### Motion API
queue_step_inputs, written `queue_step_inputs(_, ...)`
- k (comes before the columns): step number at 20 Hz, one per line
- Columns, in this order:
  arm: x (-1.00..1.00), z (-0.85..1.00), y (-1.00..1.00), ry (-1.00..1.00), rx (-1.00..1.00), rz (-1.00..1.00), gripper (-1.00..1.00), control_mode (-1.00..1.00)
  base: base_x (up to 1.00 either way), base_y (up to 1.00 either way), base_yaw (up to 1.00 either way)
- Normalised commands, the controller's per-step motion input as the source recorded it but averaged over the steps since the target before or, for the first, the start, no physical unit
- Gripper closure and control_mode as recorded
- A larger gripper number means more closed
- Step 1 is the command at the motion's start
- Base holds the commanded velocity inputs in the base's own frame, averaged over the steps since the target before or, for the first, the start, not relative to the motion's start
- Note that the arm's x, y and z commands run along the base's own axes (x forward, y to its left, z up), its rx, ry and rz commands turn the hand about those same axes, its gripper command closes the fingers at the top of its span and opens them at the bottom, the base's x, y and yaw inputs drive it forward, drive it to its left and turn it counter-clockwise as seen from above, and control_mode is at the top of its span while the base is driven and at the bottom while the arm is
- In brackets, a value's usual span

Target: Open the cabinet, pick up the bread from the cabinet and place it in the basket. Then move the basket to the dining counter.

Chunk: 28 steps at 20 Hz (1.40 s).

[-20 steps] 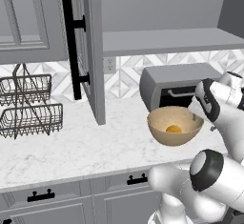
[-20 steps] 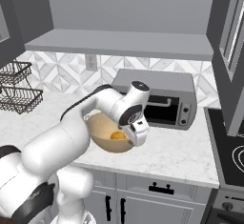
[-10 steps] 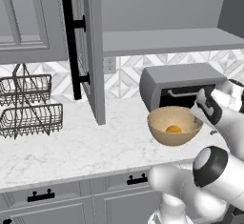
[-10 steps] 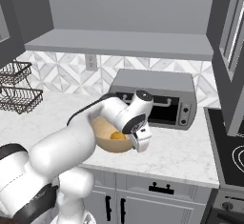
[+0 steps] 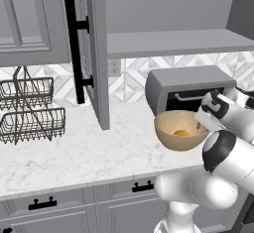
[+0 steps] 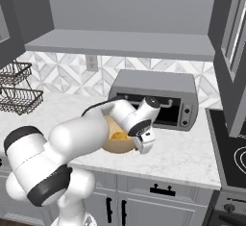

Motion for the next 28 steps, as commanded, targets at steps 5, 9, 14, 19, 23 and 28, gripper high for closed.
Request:
queue_step_inputs(5, 0.00, -0.41, 0.49, 0.01, 0.01, 0.00, 1.00, -1.00, 0.00, 0.00, 0.00)
queue_step_inputs(9, -0.22, -0.55, 0.66, 0.06, -0.03, 0.03, 1.00, -1.00, 0.00, 0.00, 0.00)
queue_step_inputs(14, -0.23, -0.63, 0.43, 0.18, -0.02, 0.08, 1.00, -1.00, 0.00, 0.00, 0.00)
queue_step_inputs(19, -0.35, 0.17, 0.44, 0.17, 0.00, 0.00, 1.00, -1.00, 0.00, 0.00, 0.00)
queue_step_inputs(23, -0.42, 0.48, 0.67, 0.09, 0.06, 0.00, 1.00, -1.00, 0.00, 0.00, 0.00)
queue_step_inputs(28, -0.20, 0.28, 0.76, 0.00, 0.08, 0.00, 1.00, -1.00, 0.00, 0.00, 0.00)
